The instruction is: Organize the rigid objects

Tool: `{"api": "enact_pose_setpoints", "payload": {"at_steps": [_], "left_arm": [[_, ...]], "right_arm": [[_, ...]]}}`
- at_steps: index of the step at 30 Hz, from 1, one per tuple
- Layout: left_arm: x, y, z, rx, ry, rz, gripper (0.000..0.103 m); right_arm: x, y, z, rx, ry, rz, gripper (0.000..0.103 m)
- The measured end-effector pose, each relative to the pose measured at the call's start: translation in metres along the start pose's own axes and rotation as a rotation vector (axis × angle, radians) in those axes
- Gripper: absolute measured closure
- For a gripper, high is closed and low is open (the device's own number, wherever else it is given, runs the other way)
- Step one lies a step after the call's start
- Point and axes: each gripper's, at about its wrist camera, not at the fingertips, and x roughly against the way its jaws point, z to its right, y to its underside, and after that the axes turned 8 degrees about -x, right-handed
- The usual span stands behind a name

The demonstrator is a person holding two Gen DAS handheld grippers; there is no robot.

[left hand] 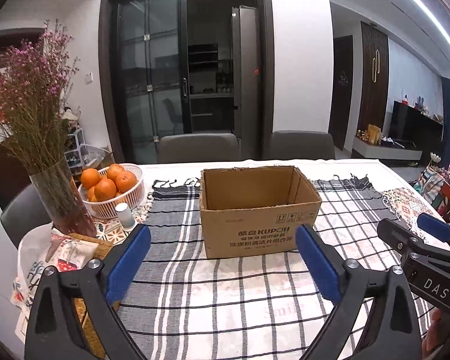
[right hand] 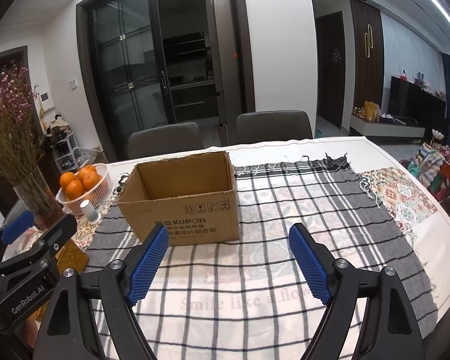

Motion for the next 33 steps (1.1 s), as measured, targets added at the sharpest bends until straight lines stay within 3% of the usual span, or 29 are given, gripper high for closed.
{"api": "enact_pose_setpoints", "payload": {"at_steps": [2,33], "left_arm": [[0.005,0.0,0.0,-0.003,-0.009,0.012,0.0],[0.033,-0.004,-0.004,-0.009,-0.028,0.064,0.0]], "right_arm": [[0.004,0.001,0.001,-0.001,-0.005,0.008,0.02],[0.028,-0.003,-0.003,0.017,-0.007,0.085,0.02]]}}
